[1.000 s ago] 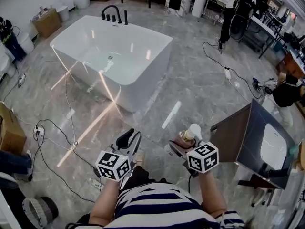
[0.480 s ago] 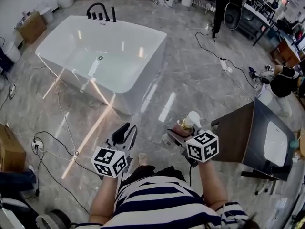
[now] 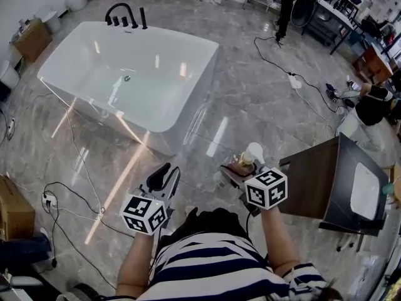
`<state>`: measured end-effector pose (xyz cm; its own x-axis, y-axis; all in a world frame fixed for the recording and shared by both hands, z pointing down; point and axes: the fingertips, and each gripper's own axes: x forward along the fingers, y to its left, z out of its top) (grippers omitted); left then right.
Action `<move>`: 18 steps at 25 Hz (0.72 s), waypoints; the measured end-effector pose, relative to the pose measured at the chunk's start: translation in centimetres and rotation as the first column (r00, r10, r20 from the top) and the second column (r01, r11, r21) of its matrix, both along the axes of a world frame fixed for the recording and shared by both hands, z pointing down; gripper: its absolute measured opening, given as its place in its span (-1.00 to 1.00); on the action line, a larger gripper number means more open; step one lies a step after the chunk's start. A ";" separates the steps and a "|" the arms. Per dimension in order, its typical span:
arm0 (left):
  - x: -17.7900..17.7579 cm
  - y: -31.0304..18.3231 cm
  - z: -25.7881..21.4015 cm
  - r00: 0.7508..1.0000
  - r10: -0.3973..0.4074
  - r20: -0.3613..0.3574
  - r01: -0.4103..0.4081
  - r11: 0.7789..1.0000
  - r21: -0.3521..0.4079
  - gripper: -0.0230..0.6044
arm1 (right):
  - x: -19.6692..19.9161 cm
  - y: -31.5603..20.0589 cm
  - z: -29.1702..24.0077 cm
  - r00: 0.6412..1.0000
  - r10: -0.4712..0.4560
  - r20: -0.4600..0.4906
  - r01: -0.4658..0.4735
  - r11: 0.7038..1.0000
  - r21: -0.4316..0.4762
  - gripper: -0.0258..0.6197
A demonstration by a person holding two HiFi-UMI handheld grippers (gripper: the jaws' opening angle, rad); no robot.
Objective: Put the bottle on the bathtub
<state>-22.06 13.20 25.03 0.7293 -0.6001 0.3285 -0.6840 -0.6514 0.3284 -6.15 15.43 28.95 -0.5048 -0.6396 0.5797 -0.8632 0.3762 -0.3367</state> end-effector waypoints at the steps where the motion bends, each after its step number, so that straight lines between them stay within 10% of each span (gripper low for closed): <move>1: 0.2 -0.4 0.2 1.000 0.002 -0.001 -0.002 1.000 -0.004 -0.56 | 0.1 -0.4 0.2 1.000 0.007 0.002 -0.007 1.000 -0.003 -0.20; 18: 6.4 -12.0 1.5 0.999 -0.053 0.013 0.053 0.998 -0.016 -0.56 | 4.0 -12.9 3.6 0.994 -0.104 -0.014 0.103 0.994 -0.037 -0.20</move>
<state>-15.64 1.16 26.53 0.6923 -0.6325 0.3475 -0.7216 -0.6089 0.3293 -2.14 2.57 32.53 -0.5577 -0.5628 0.6101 -0.8256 0.4516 -0.3381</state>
